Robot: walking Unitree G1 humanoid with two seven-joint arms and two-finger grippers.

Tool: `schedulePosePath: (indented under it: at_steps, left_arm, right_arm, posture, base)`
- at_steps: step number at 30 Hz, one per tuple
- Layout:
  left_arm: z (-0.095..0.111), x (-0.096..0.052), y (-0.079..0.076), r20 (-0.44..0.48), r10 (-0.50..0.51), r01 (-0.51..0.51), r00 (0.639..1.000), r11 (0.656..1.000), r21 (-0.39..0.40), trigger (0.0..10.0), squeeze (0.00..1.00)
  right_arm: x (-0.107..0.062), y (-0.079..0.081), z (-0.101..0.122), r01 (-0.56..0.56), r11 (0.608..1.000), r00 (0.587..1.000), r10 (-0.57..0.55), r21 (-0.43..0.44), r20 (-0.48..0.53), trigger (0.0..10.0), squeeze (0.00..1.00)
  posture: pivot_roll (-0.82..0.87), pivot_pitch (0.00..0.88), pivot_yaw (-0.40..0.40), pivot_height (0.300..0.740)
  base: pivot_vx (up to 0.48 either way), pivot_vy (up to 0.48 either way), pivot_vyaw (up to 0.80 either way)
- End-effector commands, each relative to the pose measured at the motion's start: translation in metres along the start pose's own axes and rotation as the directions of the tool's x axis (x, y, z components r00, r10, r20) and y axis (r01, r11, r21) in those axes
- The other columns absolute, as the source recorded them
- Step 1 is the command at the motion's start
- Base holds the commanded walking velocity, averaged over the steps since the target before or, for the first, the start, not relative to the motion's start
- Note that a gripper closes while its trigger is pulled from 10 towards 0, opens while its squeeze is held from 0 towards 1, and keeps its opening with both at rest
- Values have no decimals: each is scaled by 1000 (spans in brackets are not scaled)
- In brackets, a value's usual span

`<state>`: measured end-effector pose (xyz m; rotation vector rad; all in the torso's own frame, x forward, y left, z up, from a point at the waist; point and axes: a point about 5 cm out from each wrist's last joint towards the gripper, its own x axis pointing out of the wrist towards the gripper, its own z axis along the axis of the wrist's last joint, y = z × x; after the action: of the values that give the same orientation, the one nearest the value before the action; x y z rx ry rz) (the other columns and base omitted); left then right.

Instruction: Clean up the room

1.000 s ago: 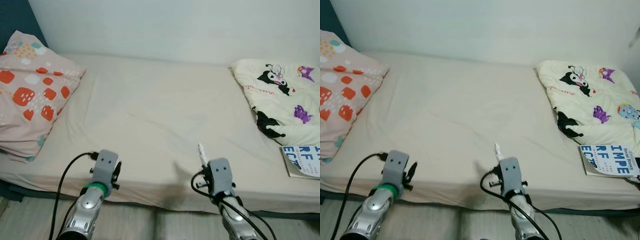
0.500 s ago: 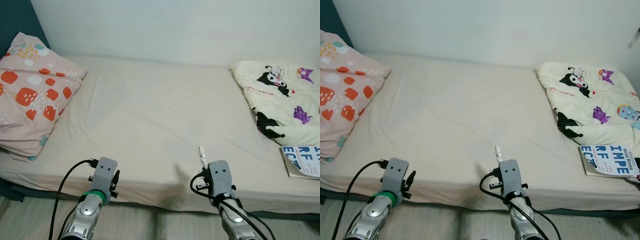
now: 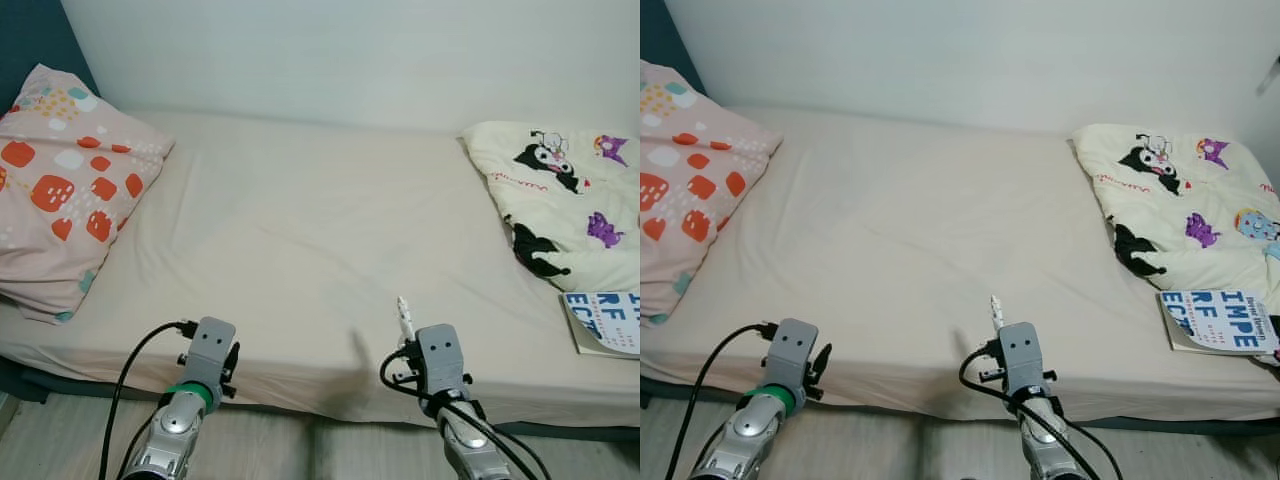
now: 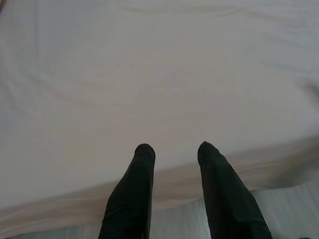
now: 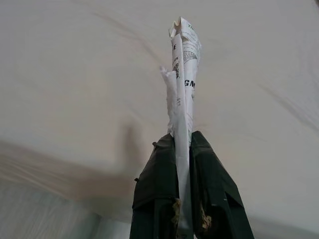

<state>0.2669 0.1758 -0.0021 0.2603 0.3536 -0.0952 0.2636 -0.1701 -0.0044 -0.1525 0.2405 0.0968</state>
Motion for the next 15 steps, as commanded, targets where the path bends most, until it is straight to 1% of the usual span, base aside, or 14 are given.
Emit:
schedulePosePath:
  at_steps: [1,15]
  left_arm:
    - [-3,-1,-2,-10,-3,3,1000,1000,-2,10000,0]
    - [-4,0,-3,-14,-1,1,1000,1000,3,10000,0]
  right_arm:
    - [-1,0,-3,-4,1000,1000,4,-1,-8,10000,0]
    - [-2,1,-4,-10,1000,1000,10,21,-13,10000,0]
  posture:
    - [33,0,-6,713]
    - [35,0,-9,713]
  base:
    - [0,0,0]
    - [0,0,0]
